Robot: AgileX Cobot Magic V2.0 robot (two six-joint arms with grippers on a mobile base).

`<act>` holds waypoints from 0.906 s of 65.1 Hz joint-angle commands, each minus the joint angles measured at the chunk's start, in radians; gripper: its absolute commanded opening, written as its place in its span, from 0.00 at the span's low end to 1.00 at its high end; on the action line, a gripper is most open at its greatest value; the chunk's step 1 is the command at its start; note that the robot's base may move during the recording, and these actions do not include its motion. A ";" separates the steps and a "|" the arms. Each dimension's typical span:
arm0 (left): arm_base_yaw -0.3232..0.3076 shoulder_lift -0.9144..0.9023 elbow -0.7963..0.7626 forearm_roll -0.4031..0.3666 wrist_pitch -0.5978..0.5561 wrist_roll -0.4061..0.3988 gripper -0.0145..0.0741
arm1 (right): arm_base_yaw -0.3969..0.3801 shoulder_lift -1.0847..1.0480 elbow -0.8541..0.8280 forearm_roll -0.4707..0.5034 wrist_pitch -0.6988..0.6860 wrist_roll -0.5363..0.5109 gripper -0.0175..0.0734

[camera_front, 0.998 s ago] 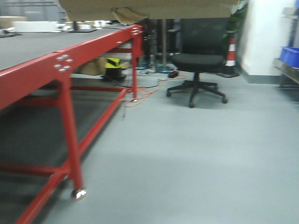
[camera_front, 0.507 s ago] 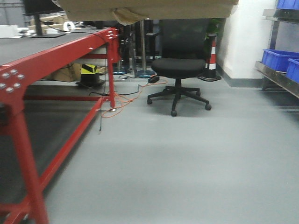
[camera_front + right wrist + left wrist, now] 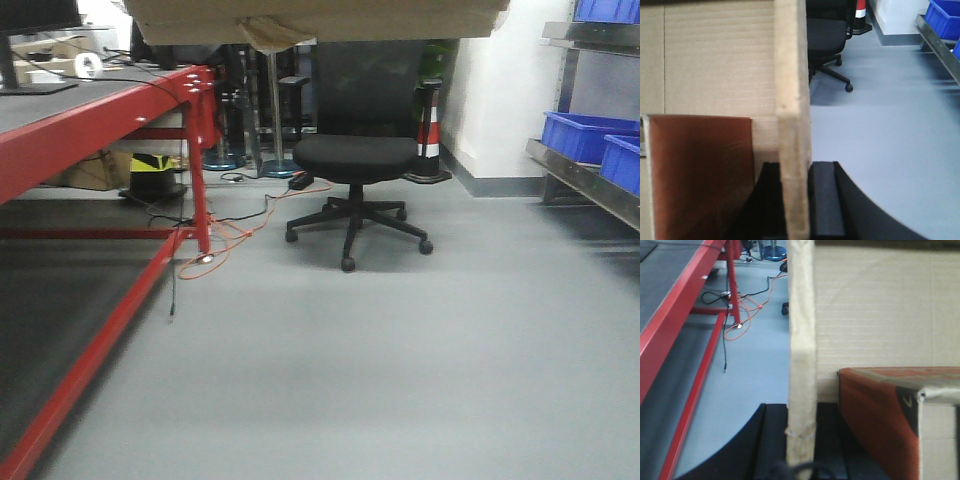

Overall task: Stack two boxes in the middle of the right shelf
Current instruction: 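Drive the base away from the table toward the steel shelf rack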

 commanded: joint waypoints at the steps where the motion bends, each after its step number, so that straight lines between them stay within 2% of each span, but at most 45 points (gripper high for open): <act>1: 0.007 -0.010 -0.010 0.016 -0.030 -0.008 0.04 | -0.005 -0.015 -0.013 -0.031 -0.060 0.004 0.02; 59: 0.007 -0.010 -0.010 0.016 -0.030 -0.008 0.04 | -0.005 -0.015 -0.013 -0.031 -0.075 0.004 0.02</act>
